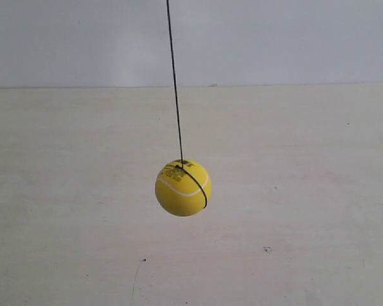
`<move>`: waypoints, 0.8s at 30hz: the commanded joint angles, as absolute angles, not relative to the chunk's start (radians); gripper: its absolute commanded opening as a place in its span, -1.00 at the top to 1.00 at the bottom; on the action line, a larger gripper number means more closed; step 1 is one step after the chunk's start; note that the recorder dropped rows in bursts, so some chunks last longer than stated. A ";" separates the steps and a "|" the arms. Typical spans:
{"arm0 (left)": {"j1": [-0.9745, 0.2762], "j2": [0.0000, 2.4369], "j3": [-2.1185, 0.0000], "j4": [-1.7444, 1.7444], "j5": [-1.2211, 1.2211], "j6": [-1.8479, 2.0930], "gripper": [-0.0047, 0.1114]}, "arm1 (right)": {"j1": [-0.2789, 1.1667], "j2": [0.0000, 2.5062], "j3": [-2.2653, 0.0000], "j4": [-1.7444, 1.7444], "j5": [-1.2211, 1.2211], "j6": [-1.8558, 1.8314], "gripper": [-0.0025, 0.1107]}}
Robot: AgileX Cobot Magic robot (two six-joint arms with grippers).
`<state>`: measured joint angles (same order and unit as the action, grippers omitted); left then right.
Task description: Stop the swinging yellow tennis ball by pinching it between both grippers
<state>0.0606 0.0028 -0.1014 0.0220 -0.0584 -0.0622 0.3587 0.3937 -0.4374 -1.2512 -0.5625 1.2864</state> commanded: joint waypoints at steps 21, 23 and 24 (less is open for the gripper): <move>0.087 0.000 0.000 0.018 0.240 0.000 0.84 | 0.359 0.392 -0.442 -1.248 -0.555 1.285 0.96; 0.087 0.000 0.000 0.018 0.307 0.000 0.84 | 0.359 0.392 -0.442 -1.248 -0.555 1.285 0.96; 0.087 0.000 0.000 0.018 0.308 0.000 0.84 | 0.359 0.392 -0.442 -1.248 -0.555 1.285 0.96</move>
<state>0.0828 0.0028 -0.0040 0.0220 0.2467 -0.0063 0.3587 0.3937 -0.4374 -1.2512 -0.5604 1.2864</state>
